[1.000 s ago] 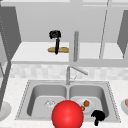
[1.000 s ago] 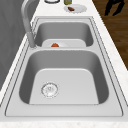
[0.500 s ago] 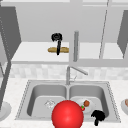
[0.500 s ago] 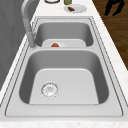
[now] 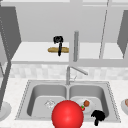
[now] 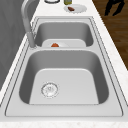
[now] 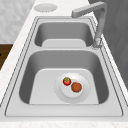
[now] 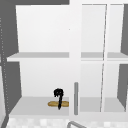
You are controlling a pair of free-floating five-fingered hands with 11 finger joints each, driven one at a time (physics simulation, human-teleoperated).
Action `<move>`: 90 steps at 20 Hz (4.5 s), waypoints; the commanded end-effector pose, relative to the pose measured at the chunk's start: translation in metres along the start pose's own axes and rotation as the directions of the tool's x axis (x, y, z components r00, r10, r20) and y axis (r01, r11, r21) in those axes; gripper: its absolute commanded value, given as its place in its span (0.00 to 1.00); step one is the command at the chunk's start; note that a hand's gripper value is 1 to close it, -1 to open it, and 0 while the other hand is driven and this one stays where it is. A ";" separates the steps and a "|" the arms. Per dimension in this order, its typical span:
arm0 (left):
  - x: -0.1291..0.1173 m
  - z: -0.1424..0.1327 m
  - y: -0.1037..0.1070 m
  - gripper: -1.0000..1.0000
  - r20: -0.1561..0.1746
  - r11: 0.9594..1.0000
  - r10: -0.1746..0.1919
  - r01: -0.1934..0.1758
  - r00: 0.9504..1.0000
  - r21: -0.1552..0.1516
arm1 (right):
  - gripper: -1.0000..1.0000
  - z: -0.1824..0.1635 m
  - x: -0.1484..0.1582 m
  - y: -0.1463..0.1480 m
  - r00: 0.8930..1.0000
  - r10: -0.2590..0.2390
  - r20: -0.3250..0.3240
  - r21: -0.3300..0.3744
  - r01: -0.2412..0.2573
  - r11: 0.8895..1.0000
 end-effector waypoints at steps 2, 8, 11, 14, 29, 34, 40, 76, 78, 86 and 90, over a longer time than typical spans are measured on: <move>-0.044 -0.001 -0.003 0.00 -0.008 0.997 0.074 -0.074 0.997 -0.002 | 0.50 0.000 0.000 0.000 1.000 0.000 0.000 0.000 0.000 1.000; -0.095 -0.002 0.002 0.00 -0.008 0.995 0.104 -0.104 0.995 -0.004 | 0.50 0.000 0.000 0.000 1.000 0.000 0.000 0.000 0.000 1.000; -0.119 -0.003 0.006 0.00 -0.008 0.993 0.119 -0.119 0.993 -0.006 | 0.50 0.000 0.000 0.000 1.000 0.000 0.000 0.000 0.000 1.000; -0.143 -0.004 0.011 0.00 -0.007 0.991 0.130 -0.130 0.991 -0.006 | 0.50 0.000 0.000 0.000 1.000 0.000 0.000 0.000 0.000 1.000; -0.153 0.004 0.005 0.00 0.088 0.941 0.337 -0.340 0.937 0.011 | 0.50 0.000 0.000 0.000 1.000 0.000 0.000 0.000 0.000 1.000; -0.124 0.006 -0.018 0.00 0.079 0.974 0.225 -0.226 0.971 0.007 | 0.50 0.000 0.000 0.000 1.000 0.000 0.000 0.000 0.000 1.000; -0.138 0.007 -0.015 0.00 0.063 0.992 0.129 -0.130 0.990 0.004 | 0.50 0.000 0.000 0.000 1.000 0.000 0.000 0.000 0.000 1.000; 0.044 0.060 -0.038 1.00 0.066 0.987 -0.149 0.153 0.987 -0.057 | 0.50 0.000 0.000 0.000 1.000 0.000 0.000 0.000 0.000 1.000; 0.058 0.062 -0.047 1.00 0.061 0.987 -0.146 0.150 0.987 -0.065 | 0.50 0.000 0.000 0.000 1.000 0.000 0.000 0.000 0.000 1.000; 0.112 0.070 -0.086 1.00 0.062 0.986 -0.151 0.155 0.987 -0.066 | 0.50 0.000 0.000 0.000 1.000 0.000 0.000 0.000 0.000 1.000; 0.135 0.077 -0.111 1.00 0.064 0.985 -0.156 0.160 0.986 -0.062 | 0.50 0.000 0.000 0.000 1.000 0.000 0.000 0.000 0.000 1.000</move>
